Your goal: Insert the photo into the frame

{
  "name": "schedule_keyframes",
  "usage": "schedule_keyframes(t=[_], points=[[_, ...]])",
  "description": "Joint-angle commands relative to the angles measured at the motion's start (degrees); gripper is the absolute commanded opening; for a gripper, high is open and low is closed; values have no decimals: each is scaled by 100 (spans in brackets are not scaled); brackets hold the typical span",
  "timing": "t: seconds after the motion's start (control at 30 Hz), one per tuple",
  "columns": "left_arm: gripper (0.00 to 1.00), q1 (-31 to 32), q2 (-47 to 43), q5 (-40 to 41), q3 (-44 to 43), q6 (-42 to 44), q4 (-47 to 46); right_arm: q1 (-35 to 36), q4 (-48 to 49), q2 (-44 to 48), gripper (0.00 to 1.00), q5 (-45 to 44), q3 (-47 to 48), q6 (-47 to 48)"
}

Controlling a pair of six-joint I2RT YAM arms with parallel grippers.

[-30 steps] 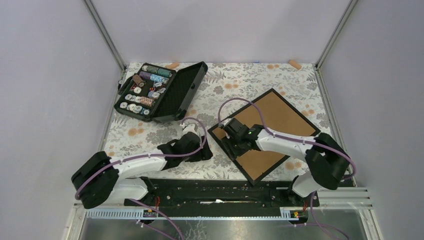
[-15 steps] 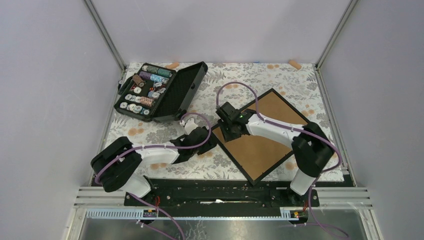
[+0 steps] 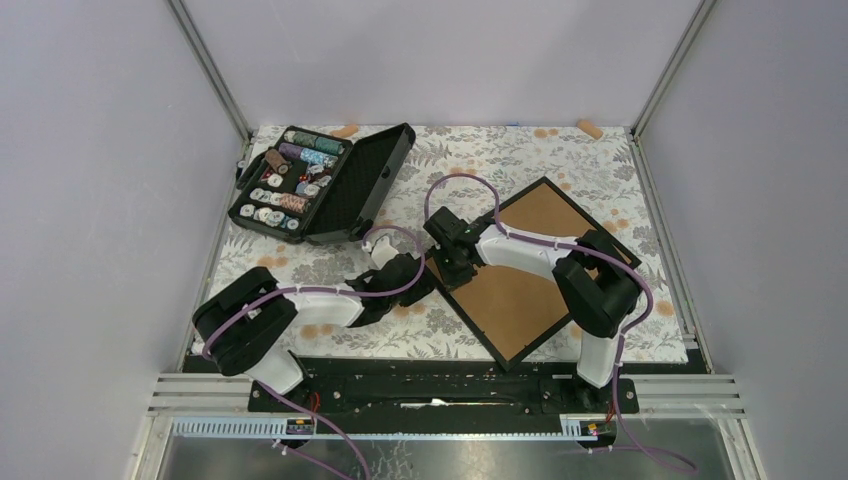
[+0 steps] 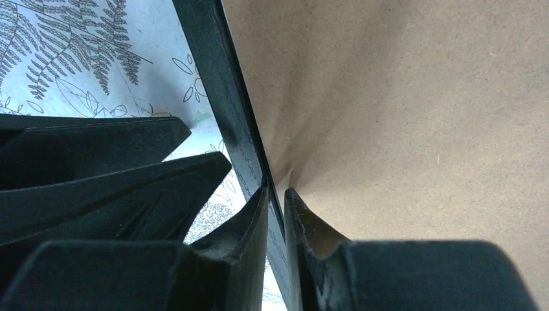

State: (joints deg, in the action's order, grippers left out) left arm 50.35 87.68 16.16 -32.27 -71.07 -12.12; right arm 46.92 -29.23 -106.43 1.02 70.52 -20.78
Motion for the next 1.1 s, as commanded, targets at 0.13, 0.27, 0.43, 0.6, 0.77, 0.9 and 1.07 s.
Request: schedule_keyframes(t=[0.13, 0.27, 0.43, 0.6, 0.77, 0.9, 1.07], points=[[43, 1, 442, 86, 47, 26, 171, 8, -88, -164, 21, -167, 295, 15], [34, -3, 490, 156, -51, 31, 391, 5, -177, -242, 19, -287, 323, 30], [30, 0, 581, 231, -195, -32, 689, 10, -627, -408, 14, -624, 512, -47], [29, -4, 787, 221, -230, -131, 785, 4, -819, -583, 10, -434, 551, -171], [26, -7, 983, 155, -174, -218, 807, 9, -824, -738, 10, -451, 509, -230], [23, -2, 981, 289, -78, -397, 1029, 1, -1187, -982, 9, -827, 610, -338], [21, -10, 1120, 367, -104, -468, 1318, -91, -1024, -1203, 7, -961, 359, -177]])
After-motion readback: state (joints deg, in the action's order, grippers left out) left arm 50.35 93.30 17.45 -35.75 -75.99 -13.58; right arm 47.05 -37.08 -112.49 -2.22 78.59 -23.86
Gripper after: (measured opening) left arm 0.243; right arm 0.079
